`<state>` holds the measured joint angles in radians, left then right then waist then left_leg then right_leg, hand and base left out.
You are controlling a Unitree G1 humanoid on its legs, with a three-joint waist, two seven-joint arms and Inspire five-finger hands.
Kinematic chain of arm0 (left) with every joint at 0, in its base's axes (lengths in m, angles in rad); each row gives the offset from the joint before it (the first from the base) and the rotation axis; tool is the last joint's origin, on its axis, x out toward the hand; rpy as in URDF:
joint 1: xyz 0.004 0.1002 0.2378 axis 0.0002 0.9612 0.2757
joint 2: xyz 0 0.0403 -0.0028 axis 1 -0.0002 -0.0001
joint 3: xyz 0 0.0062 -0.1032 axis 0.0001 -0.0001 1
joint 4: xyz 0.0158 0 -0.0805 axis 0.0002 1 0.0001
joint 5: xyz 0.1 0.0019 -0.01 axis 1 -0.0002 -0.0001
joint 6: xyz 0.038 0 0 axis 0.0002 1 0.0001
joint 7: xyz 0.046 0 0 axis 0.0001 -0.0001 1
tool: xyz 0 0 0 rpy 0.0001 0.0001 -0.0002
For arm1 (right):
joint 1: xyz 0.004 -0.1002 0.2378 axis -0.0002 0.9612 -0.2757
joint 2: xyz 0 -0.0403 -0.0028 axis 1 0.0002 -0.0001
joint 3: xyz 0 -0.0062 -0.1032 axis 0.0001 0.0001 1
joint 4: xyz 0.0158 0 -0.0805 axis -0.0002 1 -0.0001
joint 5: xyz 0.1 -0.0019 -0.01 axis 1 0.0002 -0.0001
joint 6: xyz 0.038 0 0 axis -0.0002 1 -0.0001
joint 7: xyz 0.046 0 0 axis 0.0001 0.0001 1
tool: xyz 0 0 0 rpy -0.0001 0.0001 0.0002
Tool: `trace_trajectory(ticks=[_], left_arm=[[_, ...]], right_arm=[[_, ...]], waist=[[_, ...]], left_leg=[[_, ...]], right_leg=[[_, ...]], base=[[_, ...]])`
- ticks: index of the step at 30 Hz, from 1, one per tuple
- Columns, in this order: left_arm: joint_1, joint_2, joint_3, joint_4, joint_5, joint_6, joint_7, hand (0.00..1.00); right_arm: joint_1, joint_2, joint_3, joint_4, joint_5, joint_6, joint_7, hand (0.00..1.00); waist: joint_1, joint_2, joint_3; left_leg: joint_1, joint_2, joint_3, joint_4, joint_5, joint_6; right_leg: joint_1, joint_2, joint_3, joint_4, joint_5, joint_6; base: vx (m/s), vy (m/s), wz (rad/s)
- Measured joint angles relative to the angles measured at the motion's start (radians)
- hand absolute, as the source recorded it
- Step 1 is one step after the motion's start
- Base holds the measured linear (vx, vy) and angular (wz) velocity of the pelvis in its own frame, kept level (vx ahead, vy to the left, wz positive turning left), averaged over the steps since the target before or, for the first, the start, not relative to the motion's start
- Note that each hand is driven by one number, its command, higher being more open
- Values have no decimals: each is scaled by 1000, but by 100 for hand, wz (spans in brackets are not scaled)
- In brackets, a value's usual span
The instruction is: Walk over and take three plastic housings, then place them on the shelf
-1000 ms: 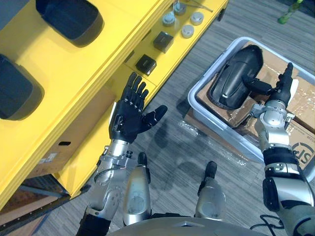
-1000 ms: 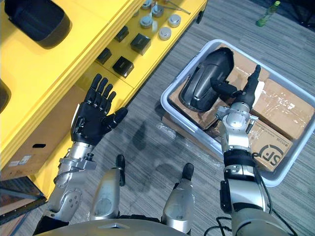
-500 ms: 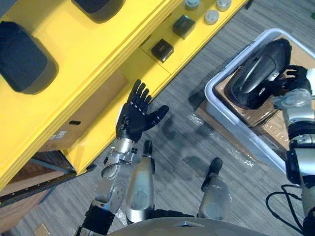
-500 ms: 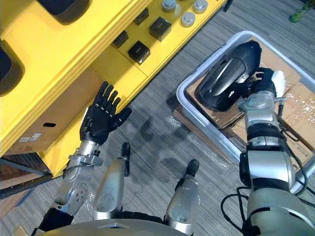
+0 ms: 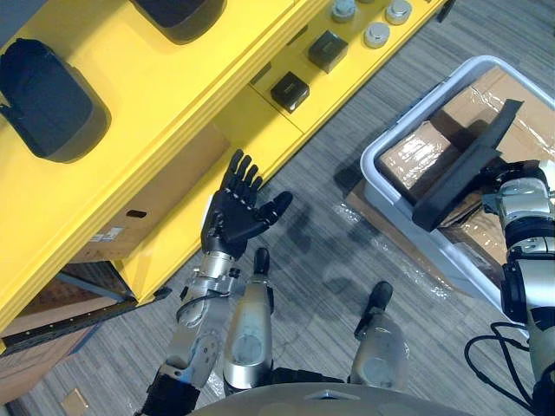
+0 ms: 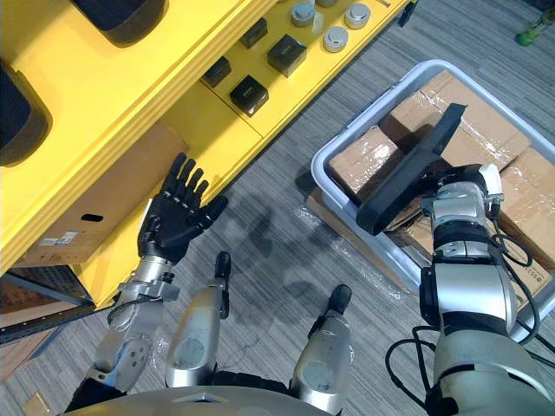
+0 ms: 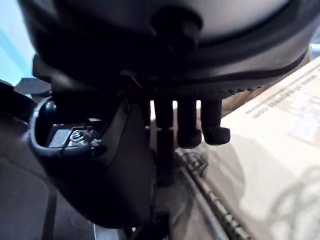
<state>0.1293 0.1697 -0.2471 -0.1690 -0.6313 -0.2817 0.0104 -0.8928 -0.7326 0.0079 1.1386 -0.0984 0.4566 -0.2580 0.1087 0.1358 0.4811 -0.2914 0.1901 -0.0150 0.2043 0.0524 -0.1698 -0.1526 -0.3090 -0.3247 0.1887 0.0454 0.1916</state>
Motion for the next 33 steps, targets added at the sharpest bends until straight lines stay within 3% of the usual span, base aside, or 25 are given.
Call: trace_trajectory(ticks=[7,13,18,21,22,24,27,33], left_arm=[[48,49,91,-59,1,6,-36,100],[69,64,100,-119,54,25,-90,100],[56,65,91,-149,93,96,-132,100],[17,70,49,-125,96,145,-137,100],[-8,73,29,-103,108,157,-137,100],[-60,73,-10,-56,132,182,-135,100],[-93,65,-40,-45,133,221,-120,100],[-72,57,-50,-40,134,222,-102,100]], right_arm=[[80,-1,-72,-126,70,7,-90,0],[220,0,-134,-446,24,-93,-189,0],[344,43,-144,-636,-106,-159,-233,0],[395,85,-144,-658,-138,-178,-230,0],[413,100,-144,-660,-152,-180,-224,100],[452,121,-143,-667,-162,-192,-202,100],[528,188,-143,-732,-164,-230,-178,100],[672,288,-113,-822,-165,-305,-155,100]], waist=[[-4,-38,17],[-10,-64,3],[-37,-106,-92],[-57,-127,-153],[-58,-132,-174],[-68,-139,-197],[-114,-145,-216],[-113,-131,-231]], left_leg=[[59,19,9,-45,15,-9],[138,32,31,-120,41,-18],[217,32,66,-214,68,-23],[258,35,92,-245,68,-25],[272,39,105,-254,69,-26],[301,44,122,-263,69,-29],[324,47,141,-263,64,-34],[333,49,161,-259,54,-38]], right_leg=[[47,21,-1,-28,3,-3],[87,34,2,-51,7,-6],[113,34,7,-73,7,-5],[141,43,21,-108,11,1],[143,49,31,-115,15,1],[159,54,44,-124,18,0],[167,56,59,-125,18,0],[166,59,76,-143,31,1]], base=[[3,-21,-3],[19,-25,-7],[43,-13,-10],[47,-2,-20],[52,-3,-29],[54,-5,-27],[12,-4,-19],[-24,3,-11]])
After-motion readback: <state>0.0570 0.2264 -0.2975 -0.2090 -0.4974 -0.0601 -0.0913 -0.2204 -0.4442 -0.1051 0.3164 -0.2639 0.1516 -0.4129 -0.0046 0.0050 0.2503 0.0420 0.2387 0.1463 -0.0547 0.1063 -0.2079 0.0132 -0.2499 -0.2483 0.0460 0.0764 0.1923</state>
